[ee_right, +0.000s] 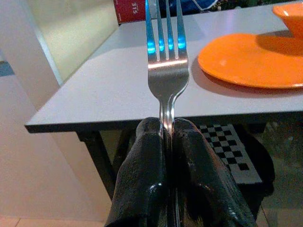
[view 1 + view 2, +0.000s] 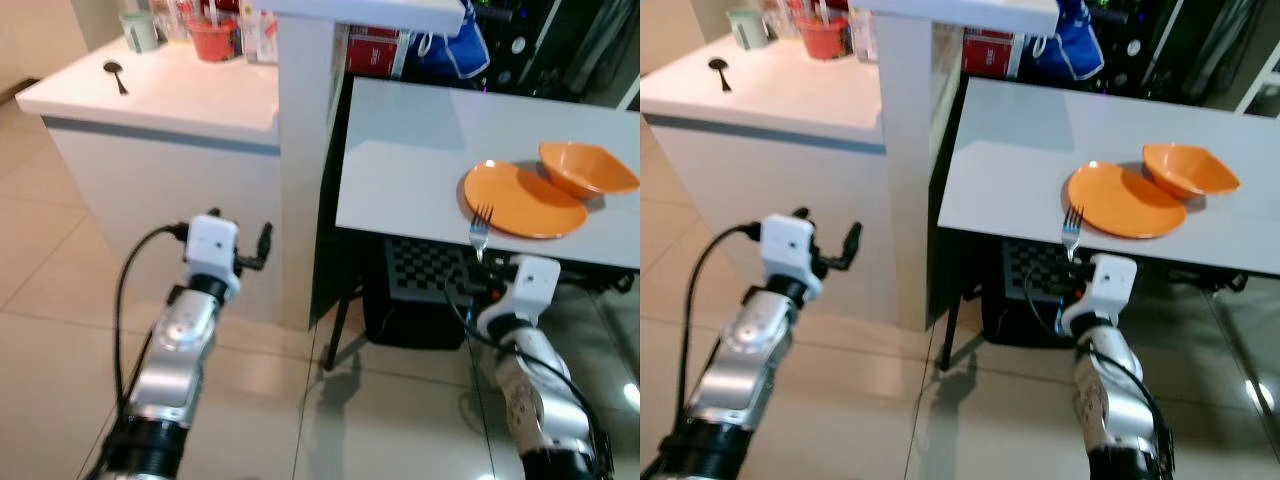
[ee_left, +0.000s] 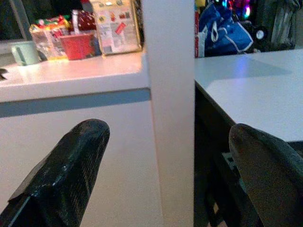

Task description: Setting the table

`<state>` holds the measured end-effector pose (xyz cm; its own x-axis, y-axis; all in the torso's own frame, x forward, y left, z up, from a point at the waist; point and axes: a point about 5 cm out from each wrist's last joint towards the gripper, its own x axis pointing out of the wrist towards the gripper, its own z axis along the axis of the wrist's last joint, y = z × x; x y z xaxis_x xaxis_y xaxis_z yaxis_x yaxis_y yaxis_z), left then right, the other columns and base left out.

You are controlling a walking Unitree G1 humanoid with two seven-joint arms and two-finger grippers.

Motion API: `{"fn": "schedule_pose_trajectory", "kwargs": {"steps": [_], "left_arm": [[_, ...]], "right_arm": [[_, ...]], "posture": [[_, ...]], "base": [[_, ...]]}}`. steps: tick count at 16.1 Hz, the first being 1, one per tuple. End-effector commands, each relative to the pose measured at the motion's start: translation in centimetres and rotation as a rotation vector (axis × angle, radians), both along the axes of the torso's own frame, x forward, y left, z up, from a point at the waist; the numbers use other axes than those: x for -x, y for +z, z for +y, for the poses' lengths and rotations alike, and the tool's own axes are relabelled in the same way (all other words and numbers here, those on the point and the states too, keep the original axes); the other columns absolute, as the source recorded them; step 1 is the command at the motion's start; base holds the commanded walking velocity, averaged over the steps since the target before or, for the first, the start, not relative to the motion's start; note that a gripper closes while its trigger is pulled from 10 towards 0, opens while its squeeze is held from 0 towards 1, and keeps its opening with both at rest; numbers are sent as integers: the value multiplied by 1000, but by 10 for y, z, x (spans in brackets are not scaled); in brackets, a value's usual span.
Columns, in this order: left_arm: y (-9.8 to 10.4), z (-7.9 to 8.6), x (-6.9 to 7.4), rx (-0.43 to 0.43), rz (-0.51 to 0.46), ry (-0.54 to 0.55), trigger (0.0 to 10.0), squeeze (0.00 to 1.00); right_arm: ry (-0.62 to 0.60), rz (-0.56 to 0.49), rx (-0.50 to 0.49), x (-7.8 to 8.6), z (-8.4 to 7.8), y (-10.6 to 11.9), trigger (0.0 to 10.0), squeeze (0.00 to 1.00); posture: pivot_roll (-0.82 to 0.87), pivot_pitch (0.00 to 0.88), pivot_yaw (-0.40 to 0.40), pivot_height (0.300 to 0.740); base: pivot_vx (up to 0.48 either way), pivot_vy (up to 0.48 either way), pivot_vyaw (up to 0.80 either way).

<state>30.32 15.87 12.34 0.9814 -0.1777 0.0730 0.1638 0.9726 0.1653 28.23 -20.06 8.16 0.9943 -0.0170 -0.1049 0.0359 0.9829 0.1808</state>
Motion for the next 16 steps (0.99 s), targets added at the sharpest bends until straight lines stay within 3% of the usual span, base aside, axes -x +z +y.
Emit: {"fn": "schedule_pose_trajectory", "kwargs": {"steps": [1, 8, 16], "left_arm": [[3, -10, 0, 1, -14, -49, 10000, 0], [4, -18, 5, 26, -13, -84, 10000, 0], [6, -21, 6, 26, -10, -109, 10000, 0]], "right_arm": [[0, -4, 19, -3, -4, 7, 10000, 0], [30, -36, 52, -17, -6, 24, 10000, 0], [48, -35, 59, -20, -5, 28, 10000, 0]], "posture": [[-4, 0, -42, 740], [6, 0, -46, 740], [9, 0, -54, 740]], "base": [[0, 0, 0], [208, 0, -198], [310, 0, -110]]}}
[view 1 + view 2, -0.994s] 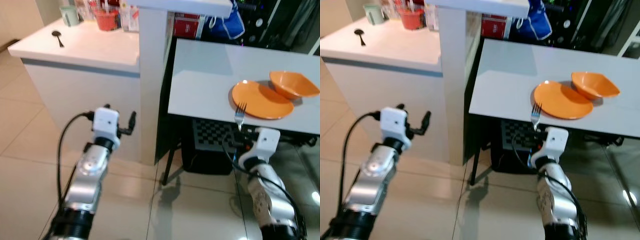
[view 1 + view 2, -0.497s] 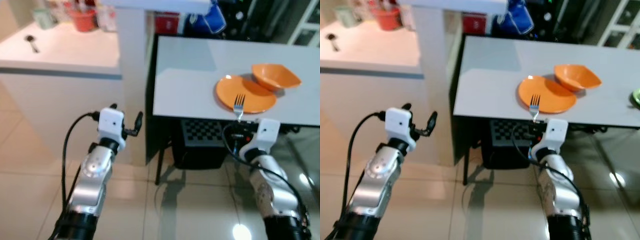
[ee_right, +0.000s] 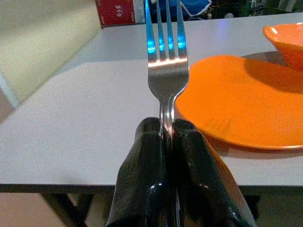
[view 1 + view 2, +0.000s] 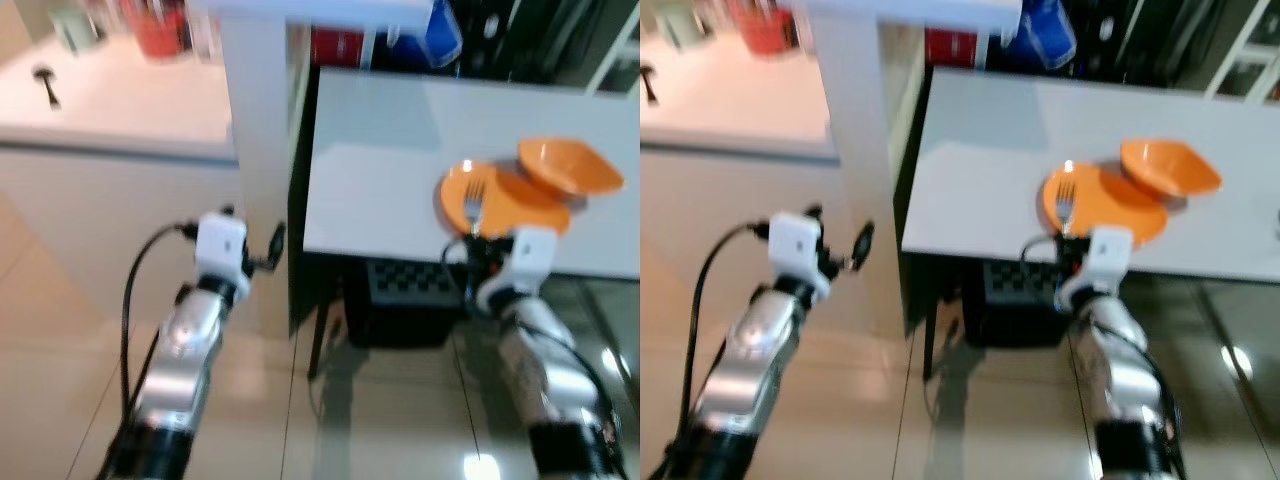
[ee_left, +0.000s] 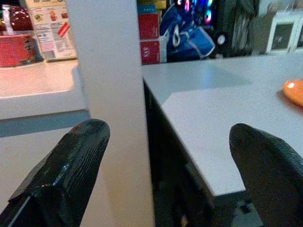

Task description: Setting the table

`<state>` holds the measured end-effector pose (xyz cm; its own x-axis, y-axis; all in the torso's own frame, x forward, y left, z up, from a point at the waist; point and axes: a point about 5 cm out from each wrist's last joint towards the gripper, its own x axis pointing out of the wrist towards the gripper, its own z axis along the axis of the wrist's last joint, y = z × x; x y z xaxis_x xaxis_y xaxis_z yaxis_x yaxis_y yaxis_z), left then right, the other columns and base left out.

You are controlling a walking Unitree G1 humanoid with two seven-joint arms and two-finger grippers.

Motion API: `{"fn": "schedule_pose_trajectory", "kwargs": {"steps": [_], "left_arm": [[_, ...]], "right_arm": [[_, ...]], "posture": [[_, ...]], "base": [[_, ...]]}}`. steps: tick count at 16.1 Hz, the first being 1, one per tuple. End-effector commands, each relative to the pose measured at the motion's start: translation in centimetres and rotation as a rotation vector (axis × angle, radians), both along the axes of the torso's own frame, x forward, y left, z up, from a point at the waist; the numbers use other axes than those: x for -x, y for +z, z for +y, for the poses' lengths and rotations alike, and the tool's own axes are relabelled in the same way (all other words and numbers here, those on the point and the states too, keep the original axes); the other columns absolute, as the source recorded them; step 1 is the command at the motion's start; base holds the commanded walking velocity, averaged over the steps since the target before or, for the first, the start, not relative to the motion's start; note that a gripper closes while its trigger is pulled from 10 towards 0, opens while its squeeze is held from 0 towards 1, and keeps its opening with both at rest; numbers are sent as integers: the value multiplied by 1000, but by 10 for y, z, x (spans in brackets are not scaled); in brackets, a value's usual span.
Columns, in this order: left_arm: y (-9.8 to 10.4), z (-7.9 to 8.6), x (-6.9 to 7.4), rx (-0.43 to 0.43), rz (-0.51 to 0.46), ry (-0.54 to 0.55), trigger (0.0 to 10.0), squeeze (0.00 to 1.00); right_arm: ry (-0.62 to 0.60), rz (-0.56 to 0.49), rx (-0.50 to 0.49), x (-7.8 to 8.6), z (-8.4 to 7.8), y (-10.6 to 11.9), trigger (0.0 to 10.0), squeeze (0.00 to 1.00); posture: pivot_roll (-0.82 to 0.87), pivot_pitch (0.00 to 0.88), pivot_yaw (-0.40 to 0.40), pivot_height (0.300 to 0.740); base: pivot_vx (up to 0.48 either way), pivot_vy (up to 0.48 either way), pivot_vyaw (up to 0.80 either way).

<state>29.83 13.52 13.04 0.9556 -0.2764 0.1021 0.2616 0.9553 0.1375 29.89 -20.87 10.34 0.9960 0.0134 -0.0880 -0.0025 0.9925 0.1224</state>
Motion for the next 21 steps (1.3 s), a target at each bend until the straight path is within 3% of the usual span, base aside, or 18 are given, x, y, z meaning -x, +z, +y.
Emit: {"fn": "schedule_pose_trajectory", "kwargs": {"steps": [1, 6, 21], "left_arm": [[0, 2, 2, -14, 8, -10, 10000, 0], [1, 5, 5, -37, 6, -23, 10000, 0], [3, -6, 7, -46, 7, -94, 10000, 0]], "right_arm": [[38, -15, -1, -4, 6, 6, 10000, 0], [77, 9, -17, -6, 16, 6, 10000, 0], [51, 60, -10, -6, 11, 6, 10000, 0]], "posture": [[10, 0, -54, 740], [23, 0, -60, 740], [15, 0, -57, 740]], "base": [[315, 0, 0], [314, 0, 0], [321, 0, -136]]}}
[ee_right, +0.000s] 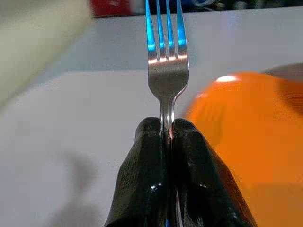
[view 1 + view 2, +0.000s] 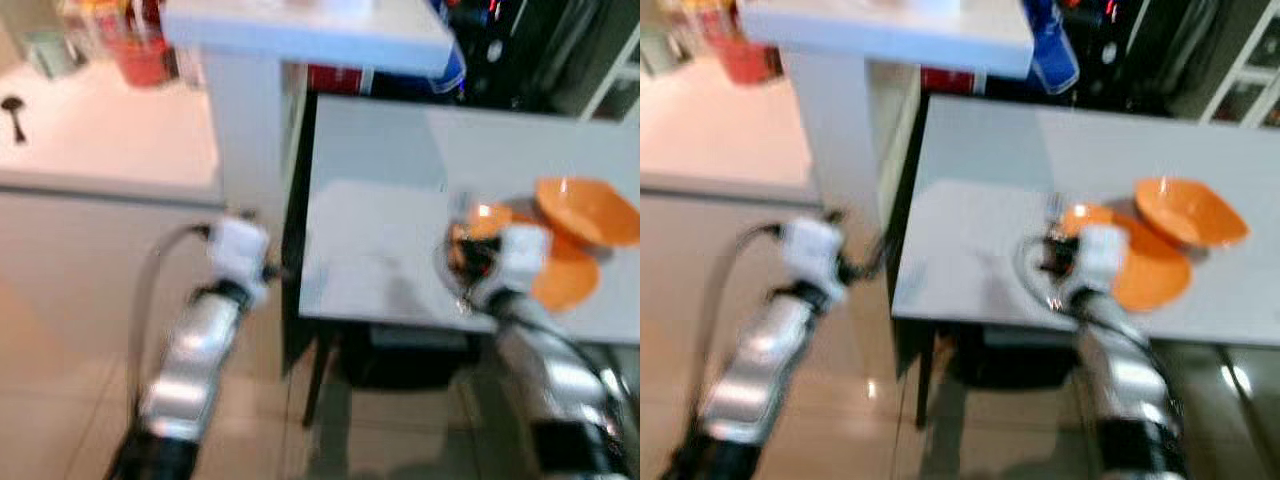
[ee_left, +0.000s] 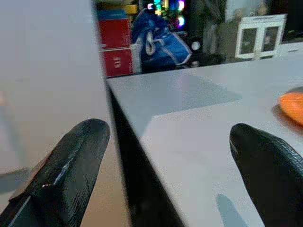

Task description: Setting the table

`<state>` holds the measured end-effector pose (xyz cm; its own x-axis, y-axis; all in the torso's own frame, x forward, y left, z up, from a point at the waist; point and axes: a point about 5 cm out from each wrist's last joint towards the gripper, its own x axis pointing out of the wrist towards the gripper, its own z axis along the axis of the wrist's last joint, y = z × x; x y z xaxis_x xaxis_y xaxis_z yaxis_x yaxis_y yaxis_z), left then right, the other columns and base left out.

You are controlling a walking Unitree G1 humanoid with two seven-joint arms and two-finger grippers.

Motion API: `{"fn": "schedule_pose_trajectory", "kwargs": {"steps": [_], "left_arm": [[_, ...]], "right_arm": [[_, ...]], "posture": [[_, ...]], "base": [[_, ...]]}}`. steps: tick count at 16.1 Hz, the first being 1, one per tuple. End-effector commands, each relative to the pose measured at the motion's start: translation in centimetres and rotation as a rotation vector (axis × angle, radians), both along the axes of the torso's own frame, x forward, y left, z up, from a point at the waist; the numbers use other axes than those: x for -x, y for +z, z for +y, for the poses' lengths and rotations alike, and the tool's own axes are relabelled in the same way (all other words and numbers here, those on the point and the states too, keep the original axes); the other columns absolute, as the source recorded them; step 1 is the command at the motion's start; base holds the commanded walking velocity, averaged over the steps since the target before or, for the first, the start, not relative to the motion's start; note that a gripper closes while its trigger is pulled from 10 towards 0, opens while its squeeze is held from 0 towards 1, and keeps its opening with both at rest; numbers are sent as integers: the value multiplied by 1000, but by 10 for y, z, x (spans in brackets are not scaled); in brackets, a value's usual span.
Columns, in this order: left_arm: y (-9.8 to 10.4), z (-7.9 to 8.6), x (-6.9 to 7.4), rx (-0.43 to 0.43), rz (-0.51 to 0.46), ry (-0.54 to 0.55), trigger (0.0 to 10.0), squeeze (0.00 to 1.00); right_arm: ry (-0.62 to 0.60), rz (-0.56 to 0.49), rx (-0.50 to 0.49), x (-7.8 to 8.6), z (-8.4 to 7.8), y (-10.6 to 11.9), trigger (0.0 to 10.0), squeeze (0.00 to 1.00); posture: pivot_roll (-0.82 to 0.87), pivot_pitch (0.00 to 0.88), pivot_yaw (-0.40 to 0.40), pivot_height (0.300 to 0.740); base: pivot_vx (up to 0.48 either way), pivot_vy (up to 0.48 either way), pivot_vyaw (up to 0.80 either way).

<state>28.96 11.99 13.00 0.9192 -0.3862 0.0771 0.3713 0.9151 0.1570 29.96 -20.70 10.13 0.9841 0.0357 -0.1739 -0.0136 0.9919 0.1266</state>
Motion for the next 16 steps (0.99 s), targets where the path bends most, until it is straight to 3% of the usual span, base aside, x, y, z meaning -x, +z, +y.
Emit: {"fn": "schedule_pose_trajectory", "kwargs": {"steps": [1, 6, 7, 10, 11, 15, 16], "left_arm": [[4, 9, -1, -19, -9, 16, 10000, 0], [4, 2, 4, -33, 6, -46, 10000, 0], [10, -10, 17, -34, -4, -174, 10000, 0], [12, -17, 28, -35, 5, -279, 10000, 0], [13, -22, 33, -50, 18, -340, 10000, 0], [16, -28, 35, -58, 25, -390, 10000, 0], [19, -32, 37, -57, 34, -429, 10000, 0]], "right_arm": [[25, -23, -6, -5, 8, 8, 10000, 0], [35, -7, 4, -4, 8, 9, 10000, 0], [36, 2, 16, -1, 8, 15, 10000, 0], [31, 24, 33, 2, 10, 21, 10000, 0], [27, 41, 47, 0, 11, 22, 10000, 0], [5, 102, 102, -8, 7, 19, 10000, 0], [17, 158, 112, -18, 11, 15, 10000, 0]], "posture": [[15, 0, -57, 740], [12, 0, -59, 740], [16, 0, -62, 740], [1, 0, -51, 740], [-7, 0, -46, 740], [-18, 0, -42, 740], [-18, 0, -42, 740]], "base": [[322, 0, 0], [122, 0, 0], [0, 0, 0], [0, 0, 0], [0, 0, 0], [0, 0, 0], [0, 0, 0]]}}
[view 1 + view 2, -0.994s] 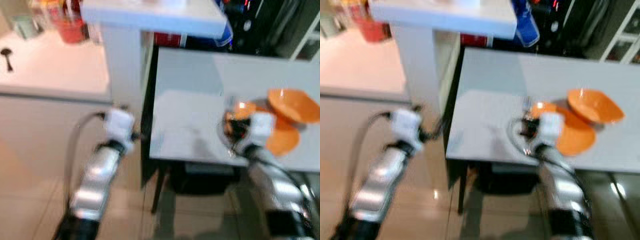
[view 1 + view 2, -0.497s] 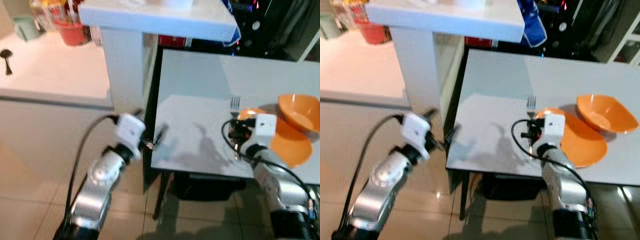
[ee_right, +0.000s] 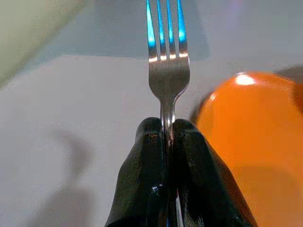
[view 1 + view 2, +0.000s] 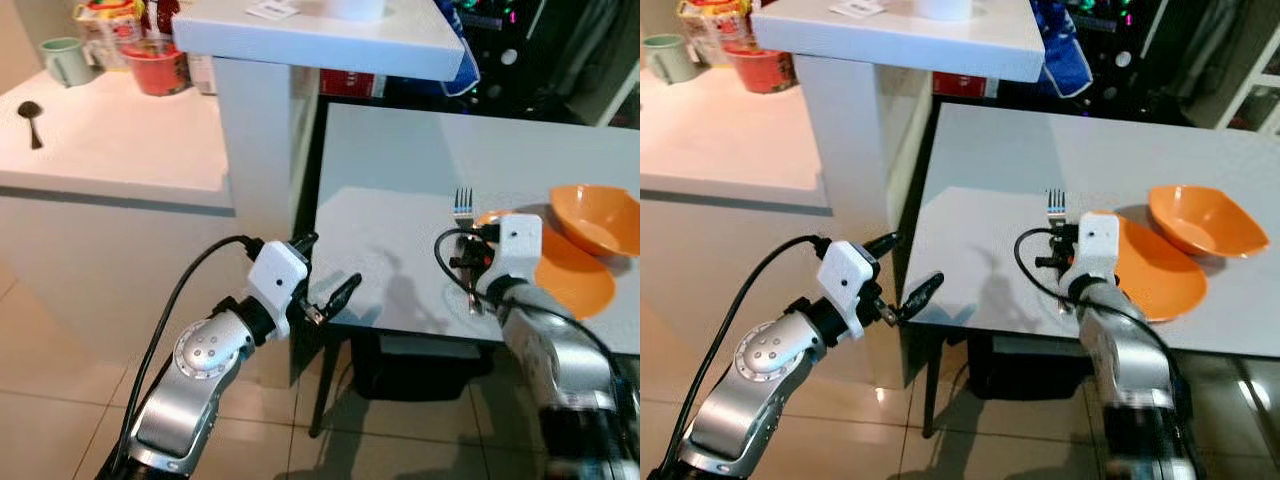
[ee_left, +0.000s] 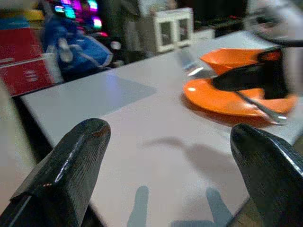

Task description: Setting the table

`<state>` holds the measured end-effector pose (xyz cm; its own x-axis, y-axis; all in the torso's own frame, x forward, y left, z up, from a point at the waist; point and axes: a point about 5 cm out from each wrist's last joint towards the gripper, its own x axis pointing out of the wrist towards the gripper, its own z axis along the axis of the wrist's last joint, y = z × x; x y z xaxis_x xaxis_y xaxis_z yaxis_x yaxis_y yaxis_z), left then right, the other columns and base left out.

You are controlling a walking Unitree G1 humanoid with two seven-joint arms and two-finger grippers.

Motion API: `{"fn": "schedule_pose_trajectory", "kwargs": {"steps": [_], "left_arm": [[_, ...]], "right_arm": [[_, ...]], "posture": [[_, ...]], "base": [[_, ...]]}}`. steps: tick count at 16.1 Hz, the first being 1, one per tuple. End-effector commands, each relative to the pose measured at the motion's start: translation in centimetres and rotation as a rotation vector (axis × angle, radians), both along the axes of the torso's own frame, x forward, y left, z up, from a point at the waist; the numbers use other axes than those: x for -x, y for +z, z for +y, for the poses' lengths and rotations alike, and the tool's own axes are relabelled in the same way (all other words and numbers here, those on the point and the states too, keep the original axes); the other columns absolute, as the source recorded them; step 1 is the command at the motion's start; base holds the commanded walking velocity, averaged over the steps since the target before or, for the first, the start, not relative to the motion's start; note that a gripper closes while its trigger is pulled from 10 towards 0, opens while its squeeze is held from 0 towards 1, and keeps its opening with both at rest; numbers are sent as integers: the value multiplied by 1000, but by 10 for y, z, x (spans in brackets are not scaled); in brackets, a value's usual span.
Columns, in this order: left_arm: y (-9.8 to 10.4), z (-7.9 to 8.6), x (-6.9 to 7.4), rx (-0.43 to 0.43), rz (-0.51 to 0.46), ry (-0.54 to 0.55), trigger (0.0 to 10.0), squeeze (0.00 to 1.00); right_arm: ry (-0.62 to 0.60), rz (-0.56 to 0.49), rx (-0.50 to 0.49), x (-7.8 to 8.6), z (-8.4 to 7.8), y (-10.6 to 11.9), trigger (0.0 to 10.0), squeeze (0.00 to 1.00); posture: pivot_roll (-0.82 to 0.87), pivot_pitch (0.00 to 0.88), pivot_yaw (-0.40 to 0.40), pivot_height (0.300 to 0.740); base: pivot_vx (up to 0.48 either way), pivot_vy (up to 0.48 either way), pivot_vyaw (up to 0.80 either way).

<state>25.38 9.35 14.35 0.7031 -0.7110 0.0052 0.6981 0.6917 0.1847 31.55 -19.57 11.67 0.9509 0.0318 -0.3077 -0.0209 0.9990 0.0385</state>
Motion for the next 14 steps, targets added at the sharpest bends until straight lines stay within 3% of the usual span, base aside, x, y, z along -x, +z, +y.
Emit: {"fn": "schedule_pose_trajectory", "kwargs": {"steps": [1, 4, 6, 8, 14], "left_arm": [[7, -9, 4, 11, 9, -75, 10000, 0], [8, -14, 9, 10, 42, -148, 10000, 0], [7, -19, 19, -5, 87, -233, 10000, 0], [9, -18, 20, -7, 91, -223, 10000, 0], [11, -17, 20, -17, 107, -231, 10000, 0]], "right_arm": [[19, 67, 28, -12, 6, -5, 10000, 0], [26, 119, 31, -23, 12, -12, 10000, 0], [18, 162, 22, -38, 19, -17, 10000, 0], [-9, 153, 20, -49, 24, -9, 10000, 0], [-109, 181, -20, -52, 26, -16, 10000, 0]], "posture": [[-16, 0, -43, 740], [-9, 0, -52, 740], [6, 0, -61, 740], [12, 0, -67, 740], [11, 0, -58, 740]], "base": [[0, 0, 0], [0, 0, 0], [0, 0, 0], [0, 0, 0], [0, 0, 0]]}}
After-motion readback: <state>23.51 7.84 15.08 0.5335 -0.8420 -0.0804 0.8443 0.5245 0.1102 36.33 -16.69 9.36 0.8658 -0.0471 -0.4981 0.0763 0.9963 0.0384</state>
